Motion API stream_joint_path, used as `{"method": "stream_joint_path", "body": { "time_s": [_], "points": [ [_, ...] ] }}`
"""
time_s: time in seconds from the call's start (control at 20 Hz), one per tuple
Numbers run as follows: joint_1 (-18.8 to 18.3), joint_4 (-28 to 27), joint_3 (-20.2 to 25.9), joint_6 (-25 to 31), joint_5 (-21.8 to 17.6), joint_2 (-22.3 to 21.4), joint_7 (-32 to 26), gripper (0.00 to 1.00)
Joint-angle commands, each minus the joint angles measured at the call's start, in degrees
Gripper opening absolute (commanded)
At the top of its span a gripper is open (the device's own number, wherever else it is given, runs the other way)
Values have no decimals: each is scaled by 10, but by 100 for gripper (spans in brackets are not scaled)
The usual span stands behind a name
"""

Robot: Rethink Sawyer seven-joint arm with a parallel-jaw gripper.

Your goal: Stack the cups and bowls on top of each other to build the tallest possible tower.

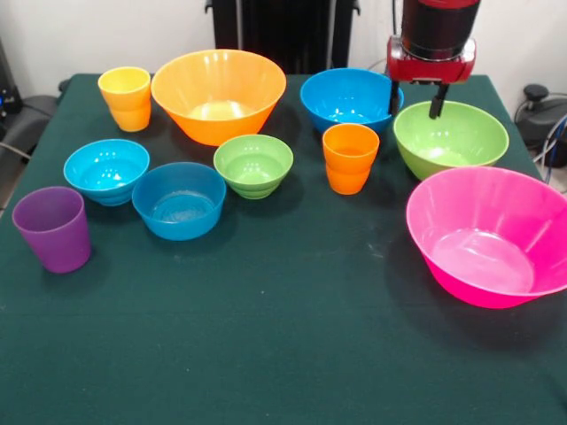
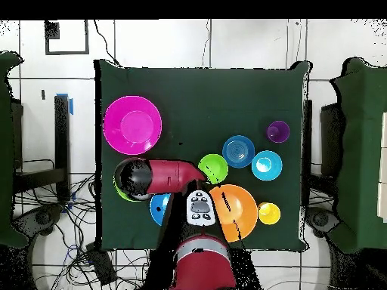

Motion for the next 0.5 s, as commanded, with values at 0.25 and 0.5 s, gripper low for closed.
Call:
{"method": "stream_joint_path", "body": {
  "time_s": [0.25, 0.5],
  "points": [
    [7, 8, 40, -15, -10, -17, 42, 100],
    [5, 29, 42, -20, -5, -29, 49, 100]
  ]
}}
